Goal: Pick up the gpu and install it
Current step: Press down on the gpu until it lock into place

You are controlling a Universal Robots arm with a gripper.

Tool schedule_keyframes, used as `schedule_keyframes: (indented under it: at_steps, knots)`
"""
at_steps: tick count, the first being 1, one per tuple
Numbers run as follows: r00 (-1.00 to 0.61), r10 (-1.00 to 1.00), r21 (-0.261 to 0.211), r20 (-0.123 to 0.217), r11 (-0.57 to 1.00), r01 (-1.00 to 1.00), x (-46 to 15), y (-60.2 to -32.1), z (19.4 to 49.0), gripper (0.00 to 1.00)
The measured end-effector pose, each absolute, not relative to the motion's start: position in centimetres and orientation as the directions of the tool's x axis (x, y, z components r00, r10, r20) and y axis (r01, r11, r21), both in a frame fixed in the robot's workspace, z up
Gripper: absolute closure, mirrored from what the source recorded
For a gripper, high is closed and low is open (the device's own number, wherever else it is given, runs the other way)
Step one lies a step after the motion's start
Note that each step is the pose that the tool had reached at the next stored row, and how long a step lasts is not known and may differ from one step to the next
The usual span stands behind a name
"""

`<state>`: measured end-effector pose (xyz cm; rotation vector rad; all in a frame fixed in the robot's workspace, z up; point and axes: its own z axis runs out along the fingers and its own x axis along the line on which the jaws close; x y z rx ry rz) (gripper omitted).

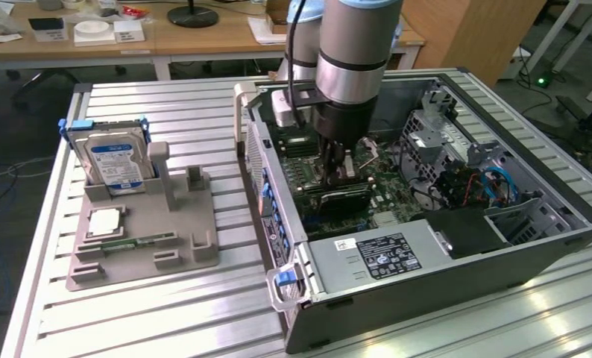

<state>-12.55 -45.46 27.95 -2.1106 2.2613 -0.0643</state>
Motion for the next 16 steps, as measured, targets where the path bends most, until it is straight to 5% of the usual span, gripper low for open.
schedule_keyframes:
  at_steps: [16]
  knots:
    - [-0.069,-0.998,-0.05,-0.006,0.069,-0.996,-14.8,-45.4,28.8,0.89]
